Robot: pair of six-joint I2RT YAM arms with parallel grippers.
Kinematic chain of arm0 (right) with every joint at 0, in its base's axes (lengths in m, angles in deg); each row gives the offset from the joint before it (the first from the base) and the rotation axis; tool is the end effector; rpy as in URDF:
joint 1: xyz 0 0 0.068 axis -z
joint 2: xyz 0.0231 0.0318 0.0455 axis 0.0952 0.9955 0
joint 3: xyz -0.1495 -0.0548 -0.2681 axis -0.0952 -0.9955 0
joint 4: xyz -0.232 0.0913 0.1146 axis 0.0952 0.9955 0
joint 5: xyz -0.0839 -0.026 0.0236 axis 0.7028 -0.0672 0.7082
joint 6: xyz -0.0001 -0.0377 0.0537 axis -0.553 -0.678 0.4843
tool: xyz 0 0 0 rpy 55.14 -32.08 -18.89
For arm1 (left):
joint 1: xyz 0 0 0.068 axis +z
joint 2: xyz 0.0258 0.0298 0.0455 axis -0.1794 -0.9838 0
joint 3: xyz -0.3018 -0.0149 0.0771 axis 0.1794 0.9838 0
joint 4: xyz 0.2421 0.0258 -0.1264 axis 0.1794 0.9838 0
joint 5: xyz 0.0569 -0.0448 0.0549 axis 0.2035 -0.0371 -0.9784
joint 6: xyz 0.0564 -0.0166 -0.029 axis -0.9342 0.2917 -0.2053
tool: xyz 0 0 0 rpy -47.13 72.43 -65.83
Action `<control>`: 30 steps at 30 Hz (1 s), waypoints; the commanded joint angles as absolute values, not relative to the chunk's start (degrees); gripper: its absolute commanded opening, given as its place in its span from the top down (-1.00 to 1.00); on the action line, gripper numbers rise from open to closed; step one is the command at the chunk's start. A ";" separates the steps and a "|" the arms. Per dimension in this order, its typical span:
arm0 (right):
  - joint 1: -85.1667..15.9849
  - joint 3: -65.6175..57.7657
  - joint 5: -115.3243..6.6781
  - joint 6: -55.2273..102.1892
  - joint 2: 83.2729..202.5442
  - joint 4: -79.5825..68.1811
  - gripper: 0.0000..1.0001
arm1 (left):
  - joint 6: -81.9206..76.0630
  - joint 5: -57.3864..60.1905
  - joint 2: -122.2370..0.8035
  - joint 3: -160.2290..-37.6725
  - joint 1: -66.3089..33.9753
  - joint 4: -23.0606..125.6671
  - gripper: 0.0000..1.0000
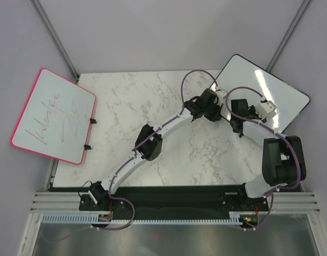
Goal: Erase the whiteboard
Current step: Erase the whiteboard at the whiteboard stand.
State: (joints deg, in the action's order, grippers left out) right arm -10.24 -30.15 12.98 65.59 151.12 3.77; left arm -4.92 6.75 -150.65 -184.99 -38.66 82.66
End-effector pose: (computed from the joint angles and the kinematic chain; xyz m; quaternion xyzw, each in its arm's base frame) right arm 0.3203 -0.0179 0.2211 0.4641 0.6913 -0.2828 0.4761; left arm 0.4360 -0.5198 0.1443 0.3491 0.8163 -0.3113 0.3389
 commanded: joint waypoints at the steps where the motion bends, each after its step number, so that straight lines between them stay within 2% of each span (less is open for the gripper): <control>1: -10.47 -31.66 10.36 68.87 149.46 9.00 1.00 | -4.66 11.51 -152.21 -186.57 -39.94 86.19 0.96; 13: -5.73 -25.96 16.42 66.94 151.39 8.47 1.00 | -4.66 11.60 -152.13 -186.39 -40.03 86.19 0.96; 18: -5.73 -27.44 16.25 67.82 149.02 8.73 1.00 | -4.40 12.04 -152.21 -186.65 -39.76 86.19 0.96; 21: -6.43 -27.18 13.62 69.04 151.20 8.47 1.00 | -4.40 12.04 -152.13 -186.65 -39.76 86.28 0.96; 25: -12.30 -21.40 14.31 70.62 156.91 8.73 1.00 | -4.40 11.95 -152.13 -186.57 -39.77 86.19 0.96; 30: -12.58 -19.53 12.10 76.34 159.92 11.02 1.00 | -4.40 12.04 -152.13 -186.48 -39.85 86.10 0.96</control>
